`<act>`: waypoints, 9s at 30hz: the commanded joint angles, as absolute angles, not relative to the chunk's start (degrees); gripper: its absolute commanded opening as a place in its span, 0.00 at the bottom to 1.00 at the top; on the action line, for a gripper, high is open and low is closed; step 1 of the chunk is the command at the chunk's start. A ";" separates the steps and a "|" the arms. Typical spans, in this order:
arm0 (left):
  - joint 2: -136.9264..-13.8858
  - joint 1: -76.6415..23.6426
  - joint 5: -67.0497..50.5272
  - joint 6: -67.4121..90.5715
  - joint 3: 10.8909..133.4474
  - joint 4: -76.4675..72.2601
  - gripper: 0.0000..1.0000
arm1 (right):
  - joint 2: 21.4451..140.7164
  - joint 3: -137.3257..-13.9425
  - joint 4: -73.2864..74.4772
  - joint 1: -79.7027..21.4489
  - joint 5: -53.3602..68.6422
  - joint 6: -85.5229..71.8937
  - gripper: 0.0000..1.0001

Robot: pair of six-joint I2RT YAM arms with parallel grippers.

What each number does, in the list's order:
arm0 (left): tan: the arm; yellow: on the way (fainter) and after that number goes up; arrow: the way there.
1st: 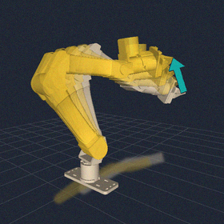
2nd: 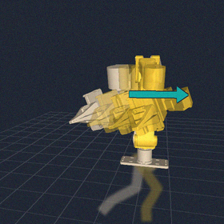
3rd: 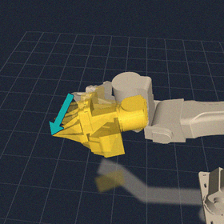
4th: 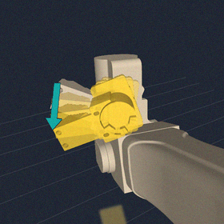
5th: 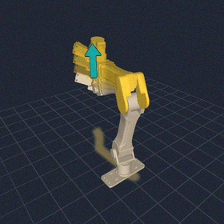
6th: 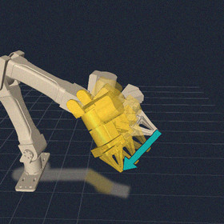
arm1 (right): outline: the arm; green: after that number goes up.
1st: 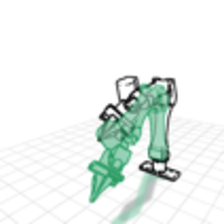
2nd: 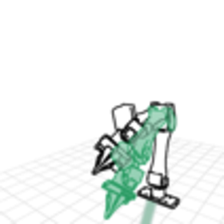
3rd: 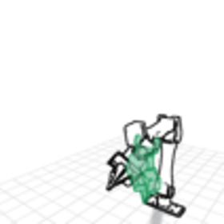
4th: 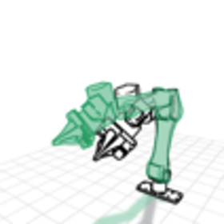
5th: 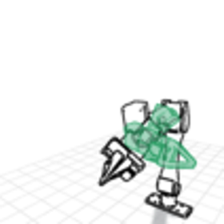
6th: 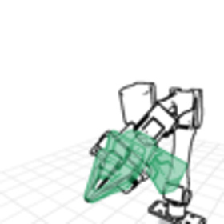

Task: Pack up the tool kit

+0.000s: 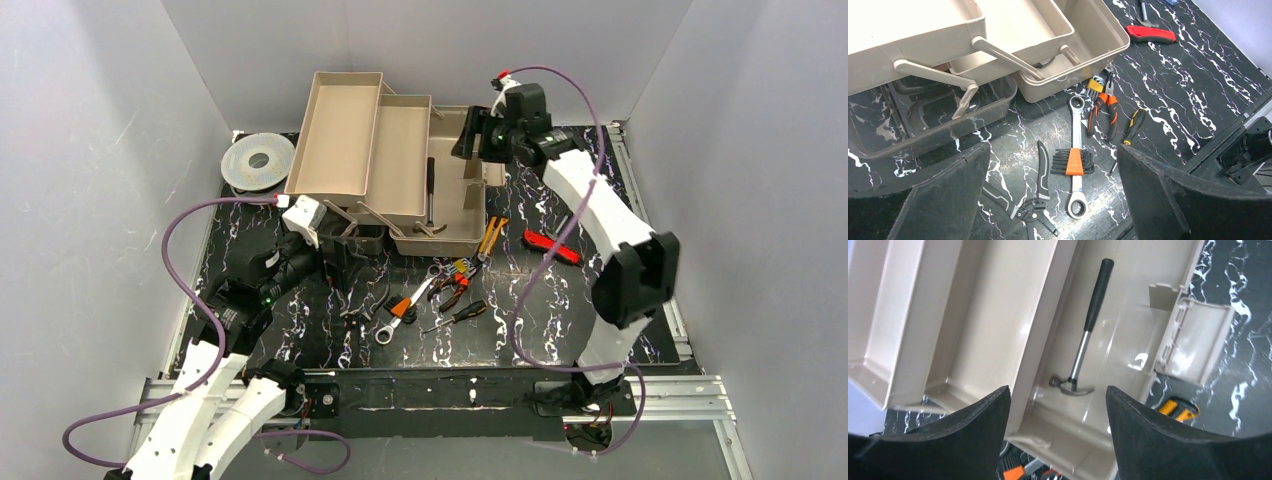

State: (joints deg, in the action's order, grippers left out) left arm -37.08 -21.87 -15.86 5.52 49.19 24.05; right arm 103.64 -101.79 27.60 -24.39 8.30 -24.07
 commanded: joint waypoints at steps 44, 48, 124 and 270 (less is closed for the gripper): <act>-38.88 -22.06 -18.98 6.15 48.98 23.94 0.98 | 73.26 -50.61 31.08 -19.21 -16.81 -36.12 0.79; -39.09 -22.06 -19.26 6.31 48.97 23.94 0.98 | 76.94 -53.55 29.78 -11.51 -9.72 -35.59 0.79; -36.90 -22.08 -19.98 6.50 48.78 23.88 0.98 | 87.50 -66.57 40.36 8.34 -7.46 -65.03 0.39; -43.02 -38.84 -2.20 22.44 44.16 20.45 0.98 | 53.20 -39.96 20.91 -31.59 -12.96 -28.67 0.93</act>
